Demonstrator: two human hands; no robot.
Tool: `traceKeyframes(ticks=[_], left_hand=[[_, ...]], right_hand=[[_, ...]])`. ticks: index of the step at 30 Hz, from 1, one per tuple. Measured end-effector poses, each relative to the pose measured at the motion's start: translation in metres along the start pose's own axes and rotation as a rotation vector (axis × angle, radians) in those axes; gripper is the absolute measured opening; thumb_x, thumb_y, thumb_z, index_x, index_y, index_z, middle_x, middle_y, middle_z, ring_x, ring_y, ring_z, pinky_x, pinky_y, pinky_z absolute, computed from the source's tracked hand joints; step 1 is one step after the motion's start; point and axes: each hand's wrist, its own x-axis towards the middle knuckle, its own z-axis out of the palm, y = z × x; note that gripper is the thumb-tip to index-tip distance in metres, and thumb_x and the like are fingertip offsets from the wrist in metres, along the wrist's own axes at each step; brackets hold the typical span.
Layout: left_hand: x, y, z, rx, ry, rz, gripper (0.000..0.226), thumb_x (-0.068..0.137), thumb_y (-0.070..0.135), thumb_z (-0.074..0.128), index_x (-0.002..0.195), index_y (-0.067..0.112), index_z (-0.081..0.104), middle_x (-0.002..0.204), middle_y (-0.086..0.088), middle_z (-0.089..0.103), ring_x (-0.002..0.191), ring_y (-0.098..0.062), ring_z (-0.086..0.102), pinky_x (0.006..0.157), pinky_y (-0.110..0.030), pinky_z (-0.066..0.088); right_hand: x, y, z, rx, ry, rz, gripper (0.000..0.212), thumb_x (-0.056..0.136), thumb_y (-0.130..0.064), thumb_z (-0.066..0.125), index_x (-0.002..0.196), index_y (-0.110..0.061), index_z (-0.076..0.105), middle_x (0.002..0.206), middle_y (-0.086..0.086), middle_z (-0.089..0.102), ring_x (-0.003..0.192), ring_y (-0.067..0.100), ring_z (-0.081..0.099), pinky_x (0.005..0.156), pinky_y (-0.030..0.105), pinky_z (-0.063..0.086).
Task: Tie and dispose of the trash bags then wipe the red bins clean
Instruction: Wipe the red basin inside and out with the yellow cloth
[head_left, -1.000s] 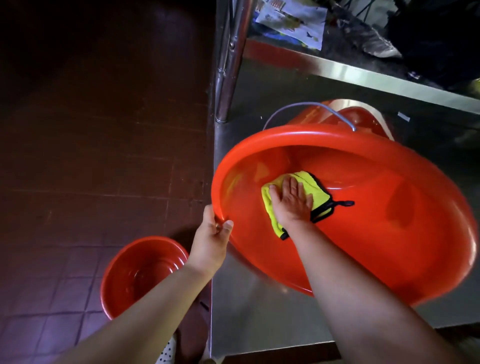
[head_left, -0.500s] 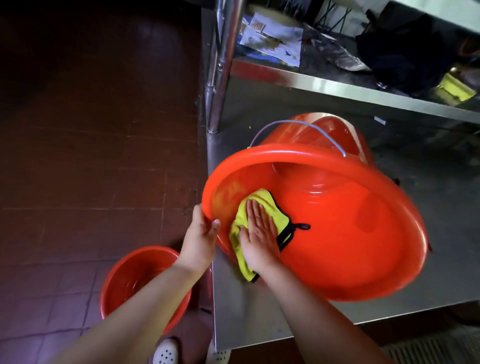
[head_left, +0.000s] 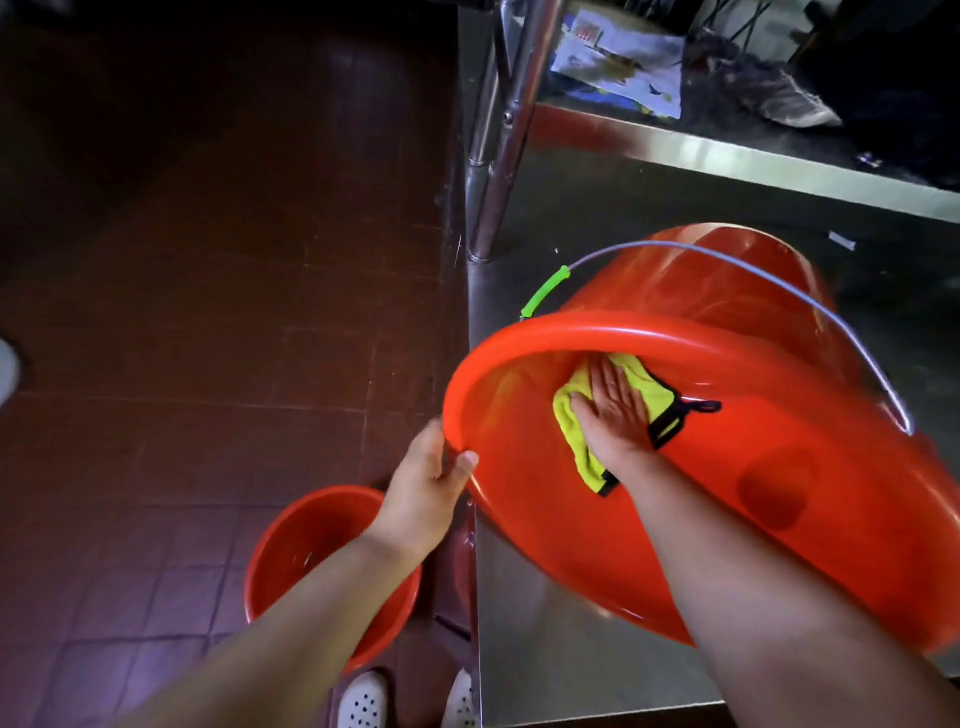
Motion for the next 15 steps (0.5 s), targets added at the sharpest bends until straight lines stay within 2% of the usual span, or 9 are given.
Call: traceKeyframes(ticks=[2, 5, 6, 7, 9, 11, 13, 15], left_hand=[[-0.008, -0.004, 0.012, -0.189, -0.066, -0.188, 0.017, 0.096, 0.019, 0.048, 0.110, 0.029, 0.050, 0.108, -0.002, 0.062, 0.100, -0.014, 0.059, 0.093, -0.037, 0.049], [-0.010, -0.005, 0.022, -0.334, -0.048, -0.261, 0.023, 0.097, 0.024, 0.044, 0.120, 0.027, 0.044, 0.109, 0.007, 0.060, 0.091, 0.002, 0.065, 0.072, -0.019, 0.054], [-0.010, -0.007, 0.024, -0.335, -0.027, -0.251, 0.022, 0.097, 0.024, 0.044, 0.119, 0.027, 0.044, 0.106, 0.007, 0.060, 0.089, 0.002, 0.065, 0.069, -0.019, 0.054], [-0.010, -0.008, 0.026, -0.319, -0.007, -0.249, 0.020, 0.097, 0.025, 0.044, 0.117, 0.027, 0.045, 0.104, 0.006, 0.061, 0.092, -0.004, 0.066, 0.072, -0.024, 0.055], [-0.009, -0.010, 0.028, -0.239, 0.044, -0.250, 0.017, 0.097, 0.025, 0.045, 0.113, 0.028, 0.045, 0.103, 0.001, 0.062, 0.102, -0.023, 0.063, 0.088, -0.043, 0.053], [-0.008, -0.010, 0.030, -0.189, 0.104, -0.258, 0.017, 0.097, 0.021, 0.046, 0.113, 0.027, 0.045, 0.105, -0.004, 0.062, 0.107, -0.031, 0.061, 0.094, -0.052, 0.048], [-0.007, -0.010, 0.031, -0.148, 0.125, -0.235, 0.017, 0.097, 0.019, 0.046, 0.113, 0.026, 0.044, 0.106, -0.006, 0.062, 0.106, -0.031, 0.060, 0.093, -0.053, 0.048], [-0.006, -0.009, 0.031, -0.078, 0.115, -0.173, 0.015, 0.097, 0.023, 0.045, 0.112, 0.025, 0.044, 0.100, -0.001, 0.063, 0.100, -0.025, 0.062, 0.089, -0.044, 0.050]], right_hand=[[-0.002, -0.002, 0.000, 0.027, 0.001, 0.013, 0.064, 0.098, -0.048, 0.032, 0.151, -0.020, 0.011, 0.160, -0.001, 0.007, 0.147, 0.016, 0.004, 0.118, 0.039, 0.004], [-0.018, -0.013, 0.001, 0.093, 0.004, 0.024, 0.066, 0.097, -0.051, 0.032, 0.152, -0.021, 0.009, 0.160, -0.001, 0.004, 0.147, 0.017, 0.001, 0.117, 0.038, 0.001], [-0.029, -0.018, 0.002, 0.106, 0.012, 0.014, 0.067, 0.097, -0.051, 0.033, 0.152, -0.021, 0.008, 0.160, -0.001, 0.003, 0.147, 0.017, 0.001, 0.117, 0.038, 0.000], [-0.042, -0.025, 0.003, 0.113, 0.026, -0.007, 0.067, 0.097, -0.049, 0.035, 0.152, -0.022, 0.007, 0.160, -0.001, 0.003, 0.147, 0.017, 0.000, 0.117, 0.037, 0.000], [-0.074, -0.037, 0.008, 0.099, 0.037, -0.081, 0.068, 0.097, -0.045, 0.038, 0.151, -0.023, 0.004, 0.160, 0.000, 0.001, 0.147, 0.017, -0.001, 0.117, 0.036, -0.002], [-0.109, -0.047, 0.014, 0.067, 0.042, -0.178, 0.069, 0.097, -0.045, 0.036, 0.150, -0.025, -0.004, 0.159, -0.002, -0.004, 0.147, 0.015, -0.006, 0.117, 0.035, -0.006], [-0.137, -0.050, 0.020, 0.082, 0.048, -0.247, 0.068, 0.094, -0.044, 0.032, 0.146, -0.028, -0.010, 0.157, -0.006, -0.009, 0.145, 0.012, -0.013, 0.117, 0.032, -0.009], [-0.146, -0.048, 0.022, 0.124, 0.048, -0.280, 0.068, 0.094, -0.038, 0.035, 0.143, -0.030, -0.012, 0.155, -0.009, -0.011, 0.143, 0.009, -0.015, 0.117, 0.030, -0.009]])
